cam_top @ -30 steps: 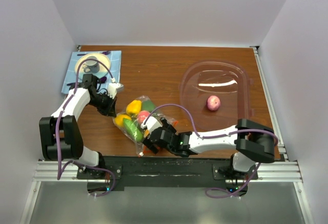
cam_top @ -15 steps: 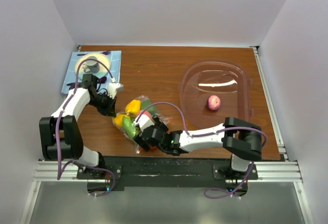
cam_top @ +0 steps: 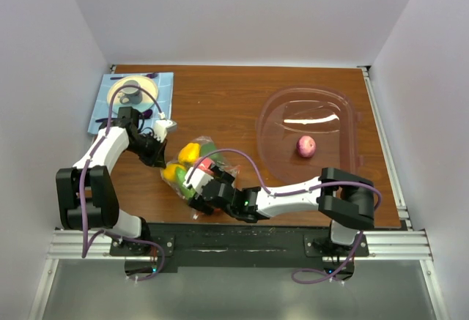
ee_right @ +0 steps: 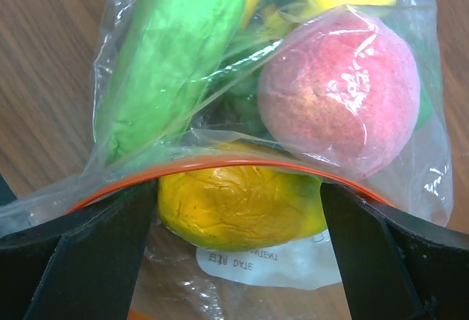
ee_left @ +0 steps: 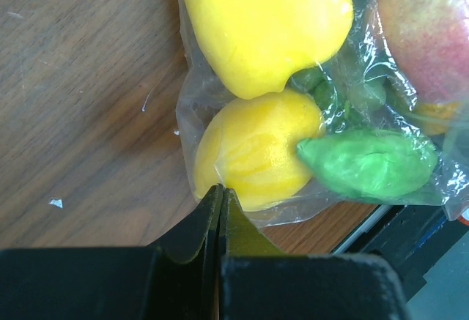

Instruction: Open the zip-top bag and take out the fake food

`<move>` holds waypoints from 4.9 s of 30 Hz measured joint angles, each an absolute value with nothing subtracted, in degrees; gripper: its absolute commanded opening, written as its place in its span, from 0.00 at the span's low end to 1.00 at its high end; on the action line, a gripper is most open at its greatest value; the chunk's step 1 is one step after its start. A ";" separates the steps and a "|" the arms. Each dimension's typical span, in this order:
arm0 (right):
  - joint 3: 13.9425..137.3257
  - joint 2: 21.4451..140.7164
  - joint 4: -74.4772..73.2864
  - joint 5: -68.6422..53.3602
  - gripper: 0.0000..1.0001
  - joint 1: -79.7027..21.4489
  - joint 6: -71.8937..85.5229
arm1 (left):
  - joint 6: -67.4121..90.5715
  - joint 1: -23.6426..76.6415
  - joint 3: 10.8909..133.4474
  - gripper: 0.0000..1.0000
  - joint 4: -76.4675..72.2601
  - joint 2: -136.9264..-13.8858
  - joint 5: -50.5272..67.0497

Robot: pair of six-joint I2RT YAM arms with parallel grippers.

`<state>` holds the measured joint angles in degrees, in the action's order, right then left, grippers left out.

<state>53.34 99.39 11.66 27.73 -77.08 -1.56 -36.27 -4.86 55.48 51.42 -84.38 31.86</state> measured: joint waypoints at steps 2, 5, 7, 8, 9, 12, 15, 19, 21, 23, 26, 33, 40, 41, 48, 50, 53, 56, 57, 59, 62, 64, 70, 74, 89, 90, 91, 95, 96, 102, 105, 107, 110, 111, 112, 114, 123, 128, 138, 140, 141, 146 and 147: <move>53.76 100.01 11.60 27.24 0.99 -77.10 -3.53 | -36.29 -4.86 55.48 0.00 51.42 -84.38 31.86; 54.72 102.45 11.79 25.89 0.99 -77.10 -4.91 | -36.38 -4.86 55.48 0.00 51.42 -84.38 31.81; 54.63 103.85 12.19 24.91 0.99 -77.10 -5.04 | -36.67 -4.86 55.46 0.00 51.42 -84.38 31.81; 54.50 104.49 12.49 24.08 0.98 -77.08 -4.97 | -36.71 -4.86 55.44 0.00 51.42 -84.38 31.79; 54.33 105.10 12.95 23.27 0.94 -77.08 -4.84 | -36.73 -4.86 55.42 0.00 51.42 -84.38 31.77; 54.22 106.04 14.66 21.34 0.83 -77.08 -3.70 | -36.75 -4.86 55.40 0.00 51.42 -84.38 31.70; 54.11 106.13 15.07 19.81 0.59 -76.97 -2.55 | -36.77 -4.86 55.40 0.00 51.42 -84.38 31.68; 53.08 104.66 15.27 18.48 0.19 -76.90 -0.23 | -36.99 -4.86 55.40 0.00 51.42 -84.38 31.70; 52.34 103.28 14.22 17.93 0.00 -76.93 1.10 | -37.12 -4.86 55.37 0.00 51.42 -84.38 31.70; 51.57 101.80 12.73 17.56 0.00 -76.93 2.35 | -37.12 -4.86 55.37 0.00 51.44 -84.38 31.70; 50.13 97.82 9.98 17.41 0.00 -76.93 4.16 | -37.10 -4.86 55.37 0.00 51.48 -84.36 31.73; 49.06 81.08 1.30 19.33 0.00 -75.31 11.25 | -37.10 -4.86 55.37 0.00 51.40 -84.36 31.22; 47.46 68.55 -6.79 26.48 0.00 -60.97 21.08 | -37.10 -4.86 55.37 0.00 51.48 -84.36 31.22; 47.24 67.40 -7.79 28.32 0.00 -58.61 21.96 | -37.10 -4.86 55.37 0.00 51.53 -84.36 31.24; 50.41 72.93 -16.69 37.01 0.99 -47.97 26.26 | -37.10 -4.86 55.40 0.00 52.21 -84.07 31.53; 51.64 75.50 -18.90 38.30 0.99 -46.78 27.00 | -37.10 -4.86 55.40 0.00 52.36 -84.01 31.70; 52.29 76.44 -21.30 39.75 0.99 -46.68 27.55 | -37.12 -4.86 55.40 0.00 52.51 -84.01 31.97; 52.29 74.59 -21.78 40.91 0.99 -46.83 27.00 | -37.15 -4.86 55.40 0.00 52.88 -84.01 32.18; 52.29 73.38 -21.74 40.99 0.95 -46.96 26.39 | -37.15 -4.86 55.40 0.00 53.01 -84.01 32.29; 52.21 70.22 -20.80 41.23 0.69 -48.12 24.29 | -37.15 -4.86 55.48 0.00 53.41 -84.01 32.38; 51.35 64.86 -18.04 41.21 0.13 -54.06 20.82 | -37.12 -4.86 56.31 0.00 54.63 -84.01 32.93; 50.81 62.37 -16.38 40.66 0.00 -59.61 19.62 | -37.15 -4.86 58.04 0.00 56.80 -83.99 34.11; 43.81 62.89 -10.68 37.50 0.00 -70.43 22.00 | -37.26 -4.86 63.59 0.12 61.84 -82.02 37.65; 40.62 68.95 -9.23 34.89 0.04 -72.47 24.80 | -38.33 -4.86 64.93 0.29 63.94 -80.38 38.98; 38.00 77.10 2.70 25.85 0.63 -75.57 27.94 | -34.37 -4.45 65.17 0.38 61.06 -82.65 37.58; 37.71 77.30 3.57 24.64 0.66 -75.88 27.51 | -33.63 -4.08 65.41 0.38 60.49 -82.67 37.50; 37.63 77.56 4.23 23.97 0.70 -76.03 27.22 | -33.04 -3.38 65.65 0.38 60.01 -82.67 37.47; 37.71 80.51 7.31 21.54 0.77 -76.29 26.09 | -30.50 1.65 66.13 0.38 57.28 -82.67 36.99; 37.71 81.65 7.81 21.30 0.78 -76.29 25.89 | -29.78 3.46 66.11 0.38 56.47 -82.72 36.82; 37.82 87.35 10.46 21.21 0.80 -76.29 24.45 | -27.55 7.16 65.34 0.36 51.29 -84.53 33.95; 38.89 89.30 11.51 21.21 0.81 -76.29 23.90 | -27.11 7.14 63.72 0.35 48.60 -86.28 31.14; 39.90 90.43 12.25 21.21 0.81 -76.29 23.49 | -26.89 7.14 62.50 0.35 47.18 -87.26 29.28; 40.75 90.96 13.45 21.43 0.81 -76.29 22.98 | -26.44 7.14 61.17 0.34 45.58 -88.01 27.31; 41.04 91.02 13.76 21.56 0.81 -76.29 22.87 | -26.26 7.16 61.01 0.34 45.32 -88.05 26.96; 41.32 91.13 13.96 21.69 0.81 -76.29 22.76 | -26.09 7.20 60.95 0.34 45.01 -88.05 26.59; 41.95 91.35 14.55 22.39 0.81 -76.29 22.28 | -25.96 7.44 60.82 0.33 44.23 -88.05 26.04; 47.20 98.78 15.90 27.09 0.79 -76.34 20.01 | -25.04 13.34 59.24 0.30 41.34 -88.12 23.73; 49.01 101.86 16.36 28.12 0.75 -76.62 19.81 | -25.17 15.03 58.87 0.26 40.73 -88.27 23.35; 49.01 101.95 17.76 28.71 0.78 -76.77 18.98 | -26.13 15.03 56.60 0.23 41.47 -88.27 24.21; 49.04 102.10 18.00 28.56 0.74 -76.77 18.37 | -26.13 15.03 56.60 0.23 41.58 -88.27 24.27; 49.25 102.43 18.00 28.53 0.72 -76.77 18.06 | -26.13 15.03 56.60 0.22 41.63 -88.27 24.34; 50.28 103.79 18.94 27.77 0.28 -76.77 16.78 | -26.15 15.03 56.58 0.15 42.11 -88.27 24.75; 50.28 103.79 19.09 27.62 0.22 -76.77 16.62 | -26.15 15.03 56.55 0.13 42.19 -88.27 24.84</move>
